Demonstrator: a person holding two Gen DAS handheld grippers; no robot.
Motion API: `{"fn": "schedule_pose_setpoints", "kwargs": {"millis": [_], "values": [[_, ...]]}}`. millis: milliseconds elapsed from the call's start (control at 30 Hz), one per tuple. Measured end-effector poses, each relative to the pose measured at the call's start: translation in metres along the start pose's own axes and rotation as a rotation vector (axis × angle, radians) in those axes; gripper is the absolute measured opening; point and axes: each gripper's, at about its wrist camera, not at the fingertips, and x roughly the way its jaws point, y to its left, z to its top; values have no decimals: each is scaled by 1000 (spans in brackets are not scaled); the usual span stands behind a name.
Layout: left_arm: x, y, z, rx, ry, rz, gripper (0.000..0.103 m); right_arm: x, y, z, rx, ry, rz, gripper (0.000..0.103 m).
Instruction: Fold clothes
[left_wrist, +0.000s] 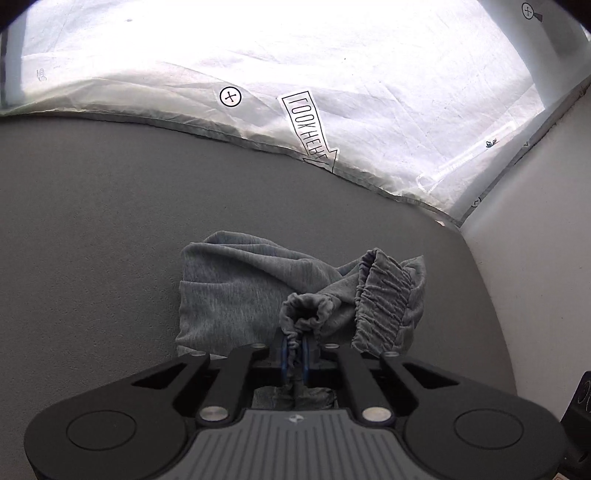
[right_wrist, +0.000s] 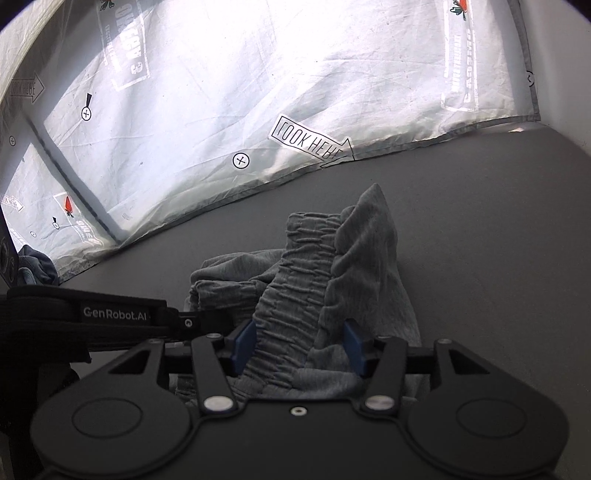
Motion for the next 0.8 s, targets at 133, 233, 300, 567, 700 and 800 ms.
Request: {"fn": "schedule_pose_setpoints", "kwargs": {"millis": [133, 233, 300, 567, 700, 800], "values": [[-2, 22, 0, -98, 2, -22, 9, 10, 15, 4, -13, 17, 35, 67], [-4, 35, 1, -160, 6, -44, 9, 24, 38, 1, -134, 58, -19, 66], [-6, 37, 4, -162, 8, -53, 9, 26, 47, -1, -186, 54, -56, 45], [-22, 57, 19, -184, 3, -68, 17, -6, 55, -5, -216, -20, 76, 31], [-42, 70, 13, -181, -50, -12, 32, 10, 68, -19, -268, 74, 89, 47], [-61, 82, 4, -221, -93, 16, 46, 19, 76, -30, -313, 112, 81, 53]]}}
